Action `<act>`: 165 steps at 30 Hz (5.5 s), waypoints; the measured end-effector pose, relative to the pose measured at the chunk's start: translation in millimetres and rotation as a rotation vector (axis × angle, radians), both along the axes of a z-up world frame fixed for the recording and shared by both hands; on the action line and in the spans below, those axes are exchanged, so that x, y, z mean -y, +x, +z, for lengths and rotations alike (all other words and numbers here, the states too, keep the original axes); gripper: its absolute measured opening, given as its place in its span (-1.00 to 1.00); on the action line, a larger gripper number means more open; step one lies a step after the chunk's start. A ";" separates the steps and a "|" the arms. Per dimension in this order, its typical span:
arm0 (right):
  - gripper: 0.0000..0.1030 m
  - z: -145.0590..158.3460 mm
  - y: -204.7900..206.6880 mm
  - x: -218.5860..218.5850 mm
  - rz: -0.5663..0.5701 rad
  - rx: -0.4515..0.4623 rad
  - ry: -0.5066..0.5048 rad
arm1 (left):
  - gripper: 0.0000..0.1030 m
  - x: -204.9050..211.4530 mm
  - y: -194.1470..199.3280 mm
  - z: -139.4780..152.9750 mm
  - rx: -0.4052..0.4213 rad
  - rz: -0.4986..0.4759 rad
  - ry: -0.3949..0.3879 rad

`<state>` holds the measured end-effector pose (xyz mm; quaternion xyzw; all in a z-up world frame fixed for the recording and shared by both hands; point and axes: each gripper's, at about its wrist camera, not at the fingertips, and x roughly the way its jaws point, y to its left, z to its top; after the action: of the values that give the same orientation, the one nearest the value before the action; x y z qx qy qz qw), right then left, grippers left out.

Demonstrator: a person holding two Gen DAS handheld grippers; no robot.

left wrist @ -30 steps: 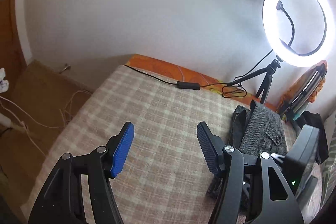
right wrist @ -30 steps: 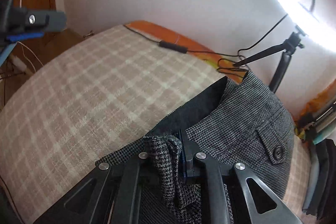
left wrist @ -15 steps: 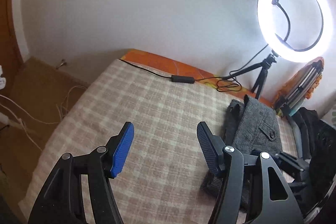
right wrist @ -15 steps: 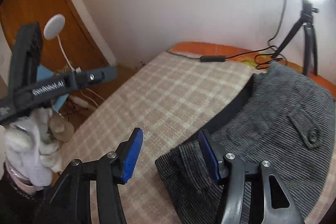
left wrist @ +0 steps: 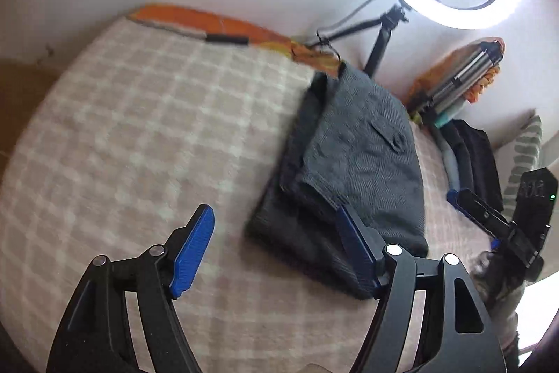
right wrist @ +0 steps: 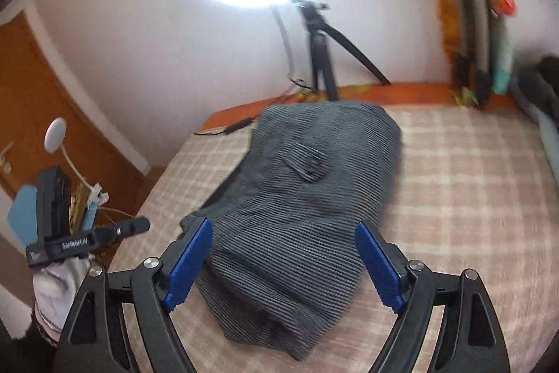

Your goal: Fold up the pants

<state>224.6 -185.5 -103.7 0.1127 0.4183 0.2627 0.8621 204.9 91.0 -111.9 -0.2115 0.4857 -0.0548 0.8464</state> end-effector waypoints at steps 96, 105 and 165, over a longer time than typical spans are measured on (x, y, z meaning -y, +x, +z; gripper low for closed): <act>-0.74 84.5 7.4 59.6 0.022 0.254 -0.260 | -0.75 199.2 15.1 71.4 0.435 -0.236 0.008; -0.74 117.7 12.0 148.3 -0.064 0.289 -0.330 | -0.75 287.4 37.3 91.4 0.499 -0.337 -0.025; 0.33 37.4 204.2 380.4 -0.260 0.100 -0.411 | -0.51 483.9 150.9 18.8 0.333 -0.534 0.075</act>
<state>428.8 -565.9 -66.4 -0.0254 0.4019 0.0640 0.9131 355.7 -392.9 -93.0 -0.0331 0.3806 -0.2910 0.8771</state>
